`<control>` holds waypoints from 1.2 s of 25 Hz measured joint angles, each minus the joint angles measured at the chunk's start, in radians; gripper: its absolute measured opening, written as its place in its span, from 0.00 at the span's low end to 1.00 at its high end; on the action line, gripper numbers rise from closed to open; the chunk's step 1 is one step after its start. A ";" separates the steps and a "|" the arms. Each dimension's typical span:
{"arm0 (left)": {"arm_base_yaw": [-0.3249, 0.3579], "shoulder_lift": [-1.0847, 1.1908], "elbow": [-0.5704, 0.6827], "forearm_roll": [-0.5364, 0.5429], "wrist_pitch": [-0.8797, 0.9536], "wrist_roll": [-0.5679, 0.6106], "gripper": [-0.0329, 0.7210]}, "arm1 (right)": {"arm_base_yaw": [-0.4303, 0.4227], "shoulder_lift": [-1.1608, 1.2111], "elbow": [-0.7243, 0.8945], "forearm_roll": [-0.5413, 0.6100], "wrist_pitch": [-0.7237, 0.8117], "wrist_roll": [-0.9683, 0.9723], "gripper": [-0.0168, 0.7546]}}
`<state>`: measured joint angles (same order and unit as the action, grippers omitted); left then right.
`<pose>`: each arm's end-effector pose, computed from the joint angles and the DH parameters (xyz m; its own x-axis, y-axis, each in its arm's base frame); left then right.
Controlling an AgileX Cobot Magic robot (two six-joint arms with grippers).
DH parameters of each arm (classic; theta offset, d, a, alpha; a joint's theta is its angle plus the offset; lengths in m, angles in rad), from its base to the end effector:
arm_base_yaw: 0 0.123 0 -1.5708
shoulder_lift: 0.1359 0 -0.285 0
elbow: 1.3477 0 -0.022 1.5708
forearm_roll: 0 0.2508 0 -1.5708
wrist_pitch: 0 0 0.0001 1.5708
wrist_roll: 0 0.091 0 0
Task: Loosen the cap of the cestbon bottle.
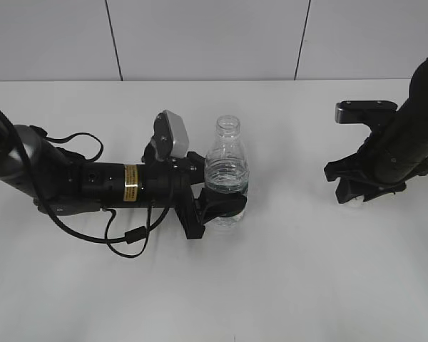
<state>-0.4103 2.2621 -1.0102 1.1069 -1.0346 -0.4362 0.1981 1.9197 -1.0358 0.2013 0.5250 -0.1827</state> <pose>0.3202 -0.2155 0.0652 -0.1208 0.2980 -0.9469 0.9718 0.2300 -0.0516 0.3383 0.0772 0.1236 -0.9462 -0.1980 -0.2558 -0.2284 0.9689 0.0949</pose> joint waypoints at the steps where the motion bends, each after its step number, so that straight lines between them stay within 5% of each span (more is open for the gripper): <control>1: 0.000 0.000 0.000 0.000 0.000 0.000 0.59 | 0.000 0.000 0.006 0.000 -0.011 0.000 0.41; 5: 0.000 0.000 0.000 0.000 -0.001 0.000 0.59 | 0.000 0.000 0.009 0.001 -0.034 0.000 0.46; 11: 0.000 0.000 0.000 0.000 -0.001 0.000 0.59 | 0.000 0.000 0.009 0.002 -0.037 0.000 0.82; 15: 0.000 0.000 0.000 0.000 -0.001 0.000 0.59 | 0.000 0.000 0.010 0.002 -0.037 0.000 0.83; 21: 0.007 0.021 0.014 0.046 0.071 0.000 0.88 | 0.000 0.000 0.010 0.002 -0.037 0.000 0.80; 30: 0.098 -0.017 0.048 0.145 0.073 -0.006 0.88 | 0.000 -0.007 0.010 0.002 -0.014 0.001 0.79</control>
<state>-0.3127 2.2454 -0.9625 1.2519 -0.9615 -0.4419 0.1981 1.9127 -1.0259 0.2036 0.5112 -0.1815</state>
